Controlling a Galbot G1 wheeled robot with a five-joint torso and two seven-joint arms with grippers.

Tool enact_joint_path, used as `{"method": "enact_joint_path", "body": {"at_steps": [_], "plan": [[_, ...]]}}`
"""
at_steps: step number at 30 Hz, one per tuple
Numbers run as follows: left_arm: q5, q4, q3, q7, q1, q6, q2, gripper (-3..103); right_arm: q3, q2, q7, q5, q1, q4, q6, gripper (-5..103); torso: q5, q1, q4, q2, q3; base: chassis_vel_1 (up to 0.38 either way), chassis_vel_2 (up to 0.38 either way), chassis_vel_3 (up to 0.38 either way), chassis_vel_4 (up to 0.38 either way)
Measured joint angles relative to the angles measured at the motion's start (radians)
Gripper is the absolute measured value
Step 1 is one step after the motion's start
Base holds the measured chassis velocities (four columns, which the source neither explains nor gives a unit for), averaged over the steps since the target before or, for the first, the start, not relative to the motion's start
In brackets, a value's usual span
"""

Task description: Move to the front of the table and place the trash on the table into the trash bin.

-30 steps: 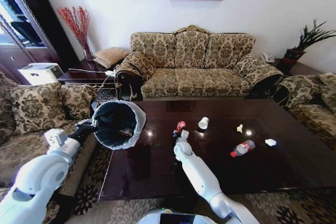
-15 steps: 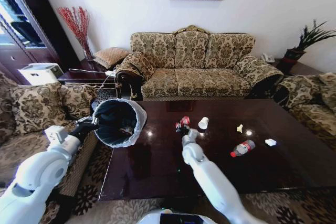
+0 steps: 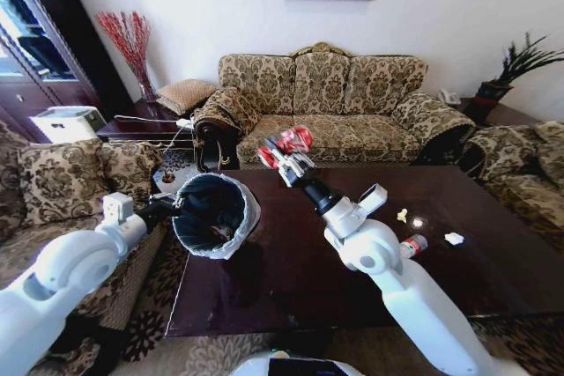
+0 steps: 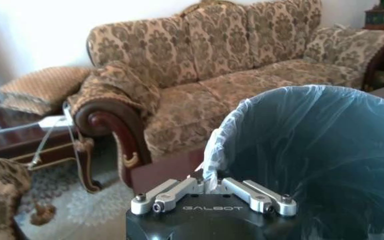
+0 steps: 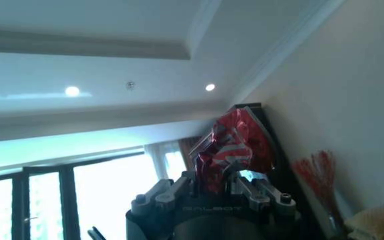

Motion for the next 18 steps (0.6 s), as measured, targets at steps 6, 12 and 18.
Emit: {"method": "enact_joint_path", "body": {"at_steps": [6, 12, 18], "plan": [[-0.024, -0.038, -0.005, -0.023, 0.009, 0.009, 0.002, 1, -0.142, 0.015, -0.037, -0.102, 0.065, -0.067, 0.010, 18, 0.0003, 0.000, -0.0001, 0.000, 0.000, 0.000, 0.000, 0.000, 0.000], [-0.022, -0.076, -0.020, -0.022, 0.031, 0.015, -0.018, 1, -0.210, 0.026, -0.047, -0.269, 0.063, -0.143, 0.036, 15, 0.0002, 0.000, -0.0004, 0.000, 0.000, 0.000, 0.000, 0.000, 0.000], [-0.021, -0.102, -0.021, -0.021, 0.042, 0.023, -0.022, 1, -0.251, 0.037, -0.037, -0.330, 0.065, -0.169, 0.033, 16, 0.0002, 0.000, -0.0004, 0.000, 0.000, 0.000, 0.000, 0.000, 0.000]]}}
